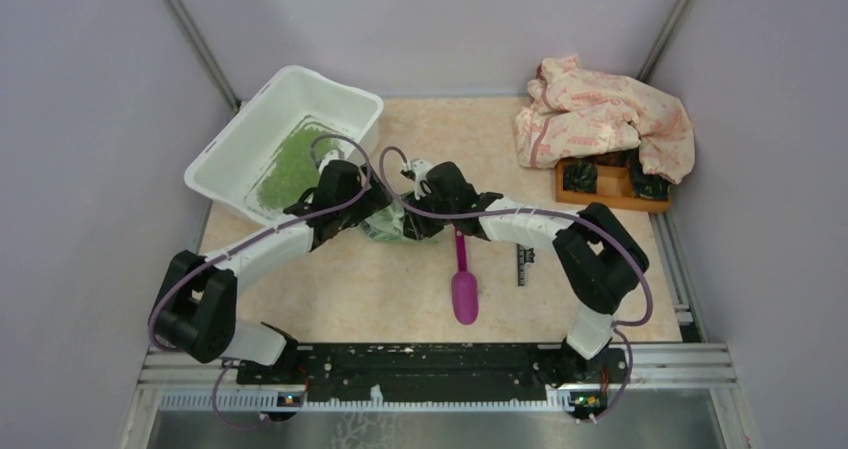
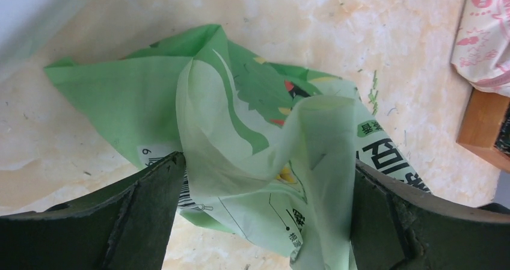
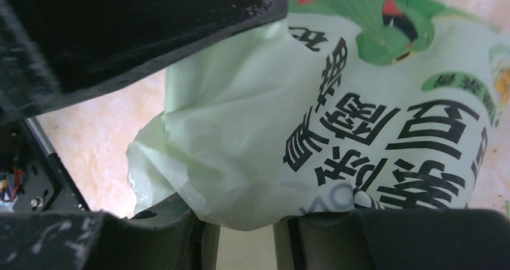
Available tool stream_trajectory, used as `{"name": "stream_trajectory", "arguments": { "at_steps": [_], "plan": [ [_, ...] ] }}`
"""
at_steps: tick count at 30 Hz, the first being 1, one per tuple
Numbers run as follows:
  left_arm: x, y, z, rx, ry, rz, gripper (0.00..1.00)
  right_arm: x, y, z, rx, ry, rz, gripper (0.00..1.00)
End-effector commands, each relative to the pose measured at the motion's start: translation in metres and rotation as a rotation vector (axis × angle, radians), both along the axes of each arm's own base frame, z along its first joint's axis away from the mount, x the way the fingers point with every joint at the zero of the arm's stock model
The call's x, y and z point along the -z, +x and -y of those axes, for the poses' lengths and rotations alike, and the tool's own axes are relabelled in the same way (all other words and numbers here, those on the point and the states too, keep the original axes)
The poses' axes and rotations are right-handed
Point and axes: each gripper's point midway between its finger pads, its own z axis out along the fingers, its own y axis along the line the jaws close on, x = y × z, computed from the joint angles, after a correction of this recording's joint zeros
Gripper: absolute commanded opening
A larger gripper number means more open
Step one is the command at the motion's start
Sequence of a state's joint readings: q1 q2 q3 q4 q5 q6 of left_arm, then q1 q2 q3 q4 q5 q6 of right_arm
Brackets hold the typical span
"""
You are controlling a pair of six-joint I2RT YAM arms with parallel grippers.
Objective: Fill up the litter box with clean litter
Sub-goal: Open the cat litter bag at the center of the board.
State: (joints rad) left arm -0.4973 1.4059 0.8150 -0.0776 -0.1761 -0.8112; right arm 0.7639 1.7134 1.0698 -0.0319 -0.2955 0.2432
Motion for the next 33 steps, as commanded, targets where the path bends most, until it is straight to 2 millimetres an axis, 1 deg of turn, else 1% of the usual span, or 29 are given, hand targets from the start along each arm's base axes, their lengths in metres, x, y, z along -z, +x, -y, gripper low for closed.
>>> {"name": "stream_trajectory", "arguments": {
  "at_steps": [1, 5, 7, 9, 11, 12, 14, 15, 20, 22, 24, 25, 26, 28, 29, 30, 33],
  "plan": [
    [0.021, -0.007, 0.001, 0.007, -0.001, -0.049, 0.99, 0.029, 0.018, 0.0, 0.081, -0.031, -0.029, 0.33],
    [0.043, -0.018, -0.002, 0.004, 0.004, -0.092, 0.99, 0.062, 0.011, 0.003, 0.092, -0.063, -0.094, 0.33],
    [0.05, -0.023, -0.004, 0.002, 0.003, -0.106, 0.99, 0.07, 0.008, 0.006, 0.094, -0.07, -0.115, 0.32],
    [0.051, -0.027, -0.005, 0.003, 0.0, -0.106, 0.99, 0.064, 0.005, 0.006, 0.095, -0.053, -0.109, 0.32],
    [0.041, -0.027, -0.006, 0.003, -0.006, -0.085, 0.99, 0.05, 0.004, 0.008, 0.088, -0.044, -0.089, 0.33],
    [0.034, -0.026, -0.006, 0.006, -0.007, -0.072, 0.99, 0.038, 0.004, 0.008, 0.082, -0.034, -0.068, 0.33],
    [0.015, -0.023, -0.005, 0.022, -0.007, -0.038, 0.99, -0.001, 0.006, 0.008, 0.068, 0.006, -0.002, 0.36],
    [0.003, -0.021, -0.004, 0.031, -0.007, -0.018, 0.99, -0.02, 0.006, 0.01, 0.067, 0.021, 0.028, 0.37],
    [-0.076, -0.011, -0.002, 0.082, 0.006, 0.113, 0.99, -0.134, 0.007, 0.025, 0.083, 0.105, 0.218, 0.45],
    [-0.104, -0.008, -0.003, 0.096, 0.01, 0.17, 0.99, -0.173, 0.003, 0.035, 0.1, 0.127, 0.277, 0.51],
    [-0.128, -0.007, -0.004, 0.105, 0.014, 0.209, 0.99, -0.196, -0.002, 0.049, 0.128, 0.119, 0.31, 0.53],
    [-0.135, -0.008, -0.005, 0.111, 0.019, 0.218, 0.99, -0.201, -0.004, 0.056, 0.143, 0.106, 0.317, 0.53],
    [-0.139, -0.008, -0.006, 0.117, 0.025, 0.223, 0.99, -0.2, -0.005, 0.064, 0.166, 0.082, 0.319, 0.54],
    [-0.147, -0.013, -0.005, 0.136, 0.024, 0.225, 0.99, -0.187, -0.008, 0.081, 0.214, 0.023, 0.304, 0.54],
    [-0.151, -0.016, -0.005, 0.144, 0.019, 0.23, 0.99, -0.176, -0.009, 0.089, 0.243, -0.006, 0.286, 0.54],
    [-0.155, -0.018, -0.005, 0.151, 0.013, 0.238, 0.99, -0.158, -0.011, 0.099, 0.274, -0.045, 0.267, 0.54],
    [-0.163, -0.028, -0.008, 0.163, 0.003, 0.254, 0.99, -0.119, -0.018, 0.121, 0.348, -0.112, 0.227, 0.55]
  ]
}}
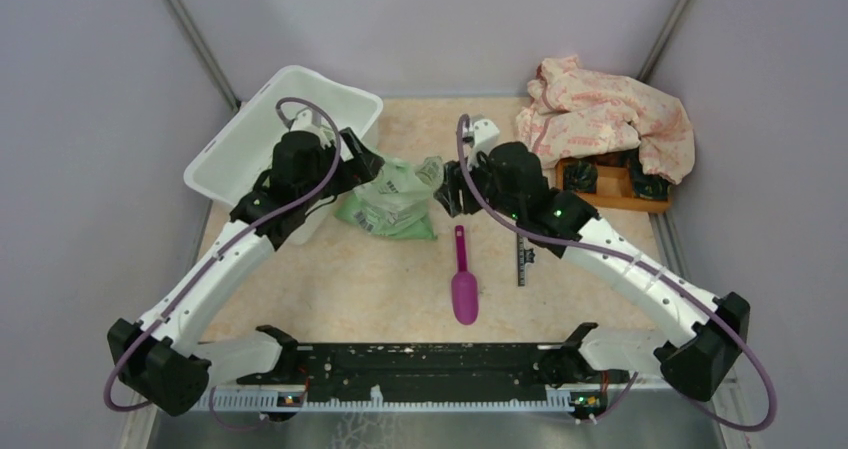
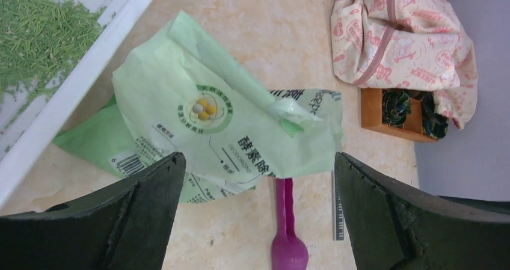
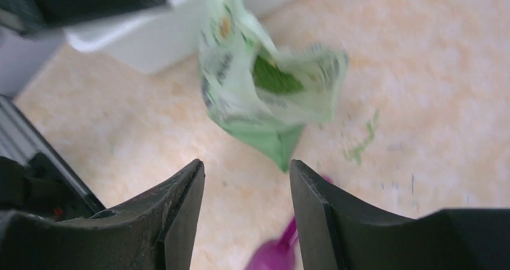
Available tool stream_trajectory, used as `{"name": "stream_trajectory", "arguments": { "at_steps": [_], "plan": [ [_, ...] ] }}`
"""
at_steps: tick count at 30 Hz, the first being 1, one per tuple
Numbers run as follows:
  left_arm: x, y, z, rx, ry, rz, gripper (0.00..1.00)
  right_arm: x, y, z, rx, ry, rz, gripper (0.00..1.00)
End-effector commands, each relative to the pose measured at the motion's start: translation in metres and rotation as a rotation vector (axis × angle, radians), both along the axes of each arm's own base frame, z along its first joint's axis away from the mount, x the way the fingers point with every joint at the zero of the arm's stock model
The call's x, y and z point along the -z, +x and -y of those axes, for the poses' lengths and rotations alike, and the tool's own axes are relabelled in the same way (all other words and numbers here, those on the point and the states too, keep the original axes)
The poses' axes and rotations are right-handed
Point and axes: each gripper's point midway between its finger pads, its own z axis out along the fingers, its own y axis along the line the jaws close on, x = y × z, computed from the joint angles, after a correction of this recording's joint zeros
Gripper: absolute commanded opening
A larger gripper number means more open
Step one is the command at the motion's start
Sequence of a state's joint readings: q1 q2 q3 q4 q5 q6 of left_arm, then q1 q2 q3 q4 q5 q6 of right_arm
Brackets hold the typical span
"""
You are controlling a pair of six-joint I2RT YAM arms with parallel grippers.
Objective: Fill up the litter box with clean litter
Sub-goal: Open the cat litter bag at the center of the board, then pick up the spatula from the center of the board.
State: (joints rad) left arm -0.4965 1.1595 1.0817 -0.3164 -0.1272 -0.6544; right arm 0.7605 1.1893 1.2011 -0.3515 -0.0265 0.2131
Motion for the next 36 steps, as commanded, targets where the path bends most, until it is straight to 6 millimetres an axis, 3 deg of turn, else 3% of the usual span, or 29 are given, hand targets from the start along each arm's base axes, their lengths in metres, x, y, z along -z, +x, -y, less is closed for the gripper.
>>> {"name": "stream_trajectory", "arguments": {
  "at_steps": [1, 8, 16, 21, 25, 30, 33, 36],
  "plan": [
    [-0.005, -0.02, -0.007, 0.041, 0.029, -0.011, 0.99, 0.1, -0.008, 0.046, 0.163, -0.205, -0.175, 0.55],
    [0.002, -0.042, -0.017, 0.047, 0.022, -0.014, 0.99, 0.169, -0.011, 0.047, 0.165, -0.288, -0.272, 0.56],
    [0.016, -0.063, -0.026, 0.046, 0.008, -0.029, 0.99, 0.22, 0.011, 0.035, 0.166, -0.402, -0.317, 0.57],
    [0.015, -0.073, -0.031, 0.043, -0.005, -0.024, 0.99, 0.246, 0.023, 0.038, 0.213, -0.441, -0.338, 0.57],
    [0.015, -0.079, -0.033, 0.044, -0.01, -0.029, 0.99, 0.253, 0.029, 0.036, 0.218, -0.446, -0.333, 0.51],
    [0.011, -0.086, -0.033, 0.062, -0.023, -0.03, 0.99, 0.252, 0.029, 0.036, 0.208, -0.445, -0.33, 0.18],
    [0.01, -0.093, -0.028, 0.099, -0.043, -0.034, 0.99, 0.231, 0.025, 0.04, 0.215, -0.404, -0.29, 0.05],
    [0.005, -0.105, -0.013, 0.198, -0.097, -0.041, 0.99, 0.181, 0.022, 0.044, 0.205, -0.319, -0.186, 0.0]
  ]
}}
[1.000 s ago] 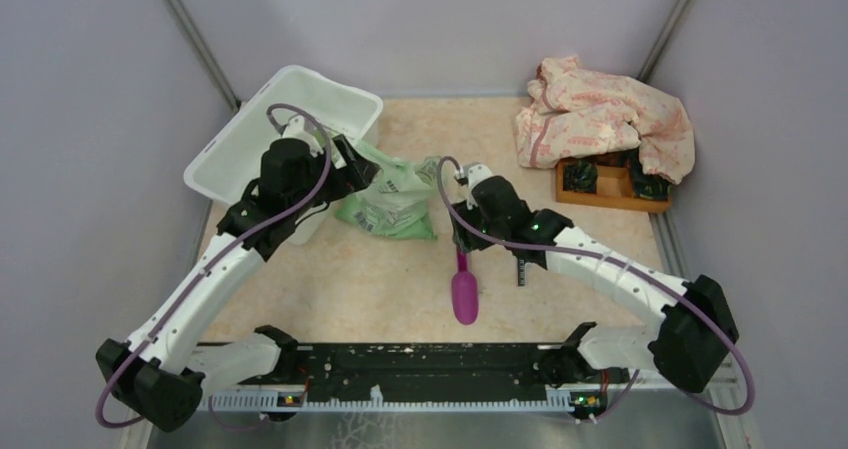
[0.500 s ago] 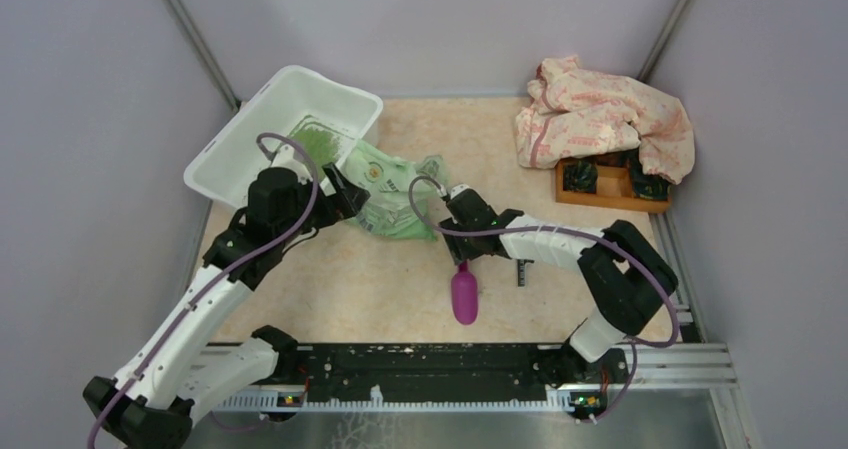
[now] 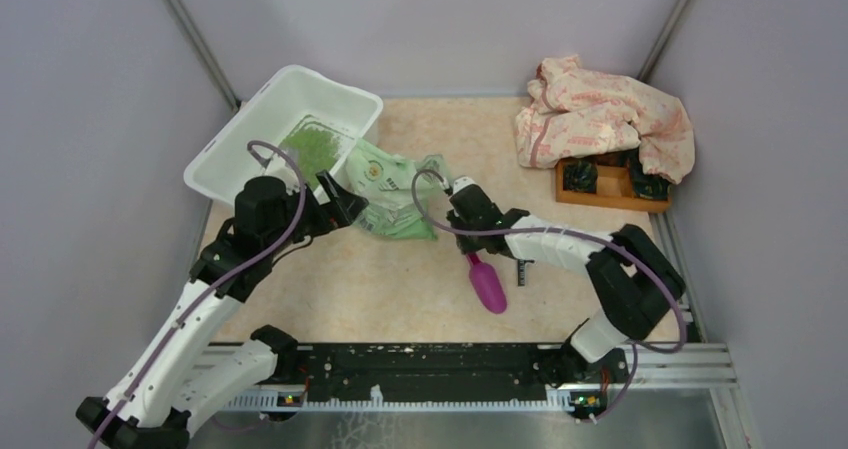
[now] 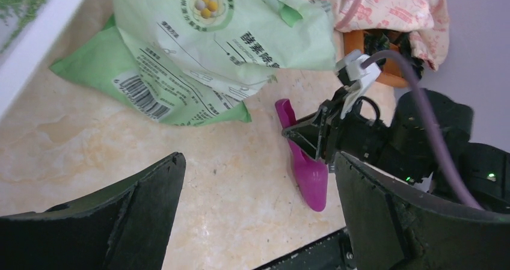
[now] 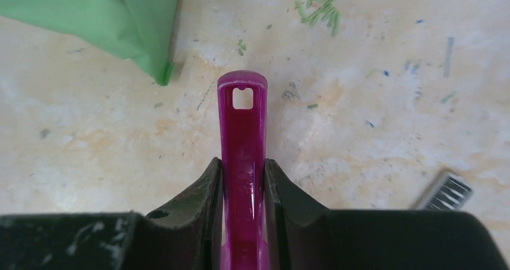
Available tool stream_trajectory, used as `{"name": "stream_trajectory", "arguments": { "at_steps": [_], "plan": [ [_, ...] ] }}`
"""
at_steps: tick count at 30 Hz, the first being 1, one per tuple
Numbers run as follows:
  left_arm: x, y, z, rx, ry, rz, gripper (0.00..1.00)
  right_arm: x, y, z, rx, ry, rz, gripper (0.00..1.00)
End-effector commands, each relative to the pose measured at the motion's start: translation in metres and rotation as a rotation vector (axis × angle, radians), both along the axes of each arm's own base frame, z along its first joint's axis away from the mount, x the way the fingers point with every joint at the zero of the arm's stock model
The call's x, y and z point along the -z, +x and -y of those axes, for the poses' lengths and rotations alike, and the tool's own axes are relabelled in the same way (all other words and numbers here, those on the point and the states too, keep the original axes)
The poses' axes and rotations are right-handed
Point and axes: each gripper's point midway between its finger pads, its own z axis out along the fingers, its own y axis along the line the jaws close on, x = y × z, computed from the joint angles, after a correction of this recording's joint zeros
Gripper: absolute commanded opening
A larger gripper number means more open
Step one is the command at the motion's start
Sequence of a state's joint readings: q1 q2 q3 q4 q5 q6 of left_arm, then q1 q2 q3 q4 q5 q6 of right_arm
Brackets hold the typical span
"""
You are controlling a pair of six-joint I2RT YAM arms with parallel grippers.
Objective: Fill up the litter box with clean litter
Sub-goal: Pick up the spatula from the center of the board.
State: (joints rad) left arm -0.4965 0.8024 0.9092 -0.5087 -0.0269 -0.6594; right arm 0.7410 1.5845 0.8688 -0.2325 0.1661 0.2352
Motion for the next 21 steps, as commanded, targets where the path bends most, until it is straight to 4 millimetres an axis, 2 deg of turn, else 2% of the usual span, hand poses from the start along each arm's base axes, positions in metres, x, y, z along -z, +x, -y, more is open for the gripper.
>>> {"name": "stream_trajectory", "arguments": {
  "at_steps": [1, 4, 6, 7, 9, 11, 13, 16, 19, 21],
  "plan": [
    [-0.005, -0.02, 0.021, 0.14, -0.085, -0.019, 0.99, -0.099, 0.014, -0.004, -0.012, 0.169, 0.24, 0.0],
    [-0.013, -0.035, 0.043, 0.27, -0.192, 0.003, 0.99, -0.169, 0.011, -0.004, -0.034, 0.295, 0.385, 0.0],
    [-0.02, -0.048, 0.059, 0.382, -0.293, 0.054, 0.99, -0.223, 0.006, -0.006, -0.053, 0.419, 0.486, 0.0],
    [-0.024, -0.054, 0.065, 0.427, -0.344, 0.08, 0.99, -0.257, 0.002, -0.008, -0.06, 0.498, 0.536, 0.0],
    [-0.031, -0.063, 0.072, 0.496, -0.402, 0.16, 0.99, -0.309, -0.008, -0.012, -0.083, 0.632, 0.6, 0.0],
    [-0.039, -0.072, 0.077, 0.561, -0.432, 0.255, 0.99, -0.352, -0.02, -0.022, -0.136, 0.759, 0.626, 0.0],
    [-0.046, -0.077, 0.081, 0.606, -0.441, 0.32, 0.99, -0.383, -0.029, -0.033, -0.186, 0.872, 0.622, 0.0],
    [-0.058, -0.086, 0.09, 0.673, -0.434, 0.415, 0.99, -0.416, -0.041, -0.054, -0.263, 1.038, 0.584, 0.0],
    [-0.073, -0.096, 0.101, 0.746, -0.439, 0.512, 0.99, -0.438, -0.051, -0.073, -0.357, 1.188, 0.536, 0.0],
    [-0.081, -0.103, 0.105, 0.792, -0.446, 0.555, 0.99, -0.445, -0.055, -0.08, -0.404, 1.25, 0.509, 0.0]
  ]
}}
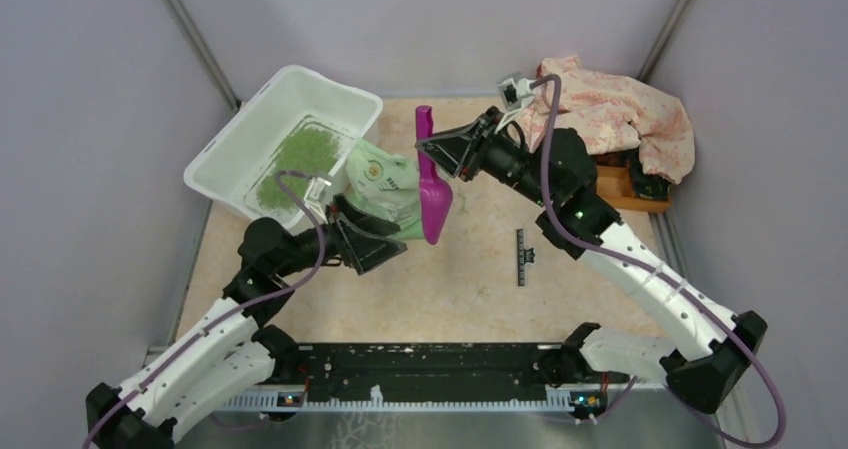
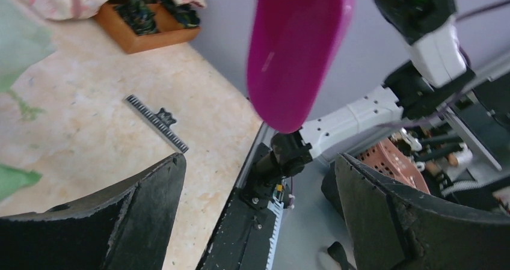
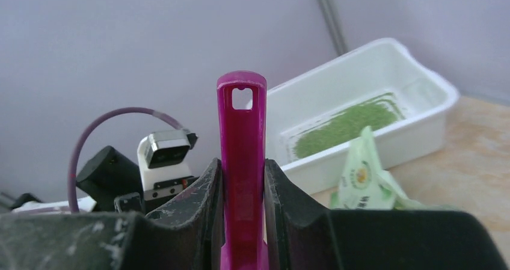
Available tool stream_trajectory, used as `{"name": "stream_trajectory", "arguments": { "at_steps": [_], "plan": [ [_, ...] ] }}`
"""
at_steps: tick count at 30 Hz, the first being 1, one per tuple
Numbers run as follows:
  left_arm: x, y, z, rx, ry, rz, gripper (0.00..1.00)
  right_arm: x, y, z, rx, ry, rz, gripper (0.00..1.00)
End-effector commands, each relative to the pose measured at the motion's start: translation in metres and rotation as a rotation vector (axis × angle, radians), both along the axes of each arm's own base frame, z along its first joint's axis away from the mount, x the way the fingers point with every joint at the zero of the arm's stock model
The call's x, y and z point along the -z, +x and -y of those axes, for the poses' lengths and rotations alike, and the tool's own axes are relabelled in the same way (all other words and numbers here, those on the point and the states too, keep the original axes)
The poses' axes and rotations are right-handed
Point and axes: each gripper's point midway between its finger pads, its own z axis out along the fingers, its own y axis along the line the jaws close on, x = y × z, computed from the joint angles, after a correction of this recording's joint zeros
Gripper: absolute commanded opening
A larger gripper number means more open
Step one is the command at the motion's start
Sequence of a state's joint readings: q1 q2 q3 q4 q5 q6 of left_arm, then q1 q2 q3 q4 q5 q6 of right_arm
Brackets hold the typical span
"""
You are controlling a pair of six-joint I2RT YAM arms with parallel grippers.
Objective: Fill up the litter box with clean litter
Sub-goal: Pick up the spatula from the center of the board.
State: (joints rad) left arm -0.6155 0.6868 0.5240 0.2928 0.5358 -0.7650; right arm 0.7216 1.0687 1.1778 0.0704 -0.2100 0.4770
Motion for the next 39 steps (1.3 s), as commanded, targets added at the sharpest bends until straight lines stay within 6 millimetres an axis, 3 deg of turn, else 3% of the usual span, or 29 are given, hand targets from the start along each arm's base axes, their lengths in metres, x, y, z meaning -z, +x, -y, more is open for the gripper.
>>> {"name": "stream_trajectory", "arguments": {
  "at_steps": [1, 10, 14, 20, 39],
  "plan": [
    [-0.048, -0.022, 0.009, 0.111, -0.106, 0.242, 0.99, -0.047, -0.023, -0.022, -0.239, 0.198, 0.034, 0.0],
    [-0.07, -0.036, 0.009, 0.185, -0.221, 0.269, 0.99, -0.062, -0.052, -0.033, -0.513, 0.335, 0.075, 0.0],
    [-0.078, -0.036, 0.005, 0.162, -0.243, 0.279, 0.99, -0.06, -0.052, -0.032, -0.52, 0.364, 0.067, 0.0],
    [-0.072, -0.026, 0.013, 0.152, -0.225, 0.259, 0.99, -0.057, -0.052, -0.032, -0.541, 0.413, 0.046, 0.0],
    [-0.093, -0.009, 0.03, 0.111, -0.242, 0.264, 0.99, -0.025, -0.041, -0.03, -0.428, 0.315, 0.022, 0.0]
  ]
}}
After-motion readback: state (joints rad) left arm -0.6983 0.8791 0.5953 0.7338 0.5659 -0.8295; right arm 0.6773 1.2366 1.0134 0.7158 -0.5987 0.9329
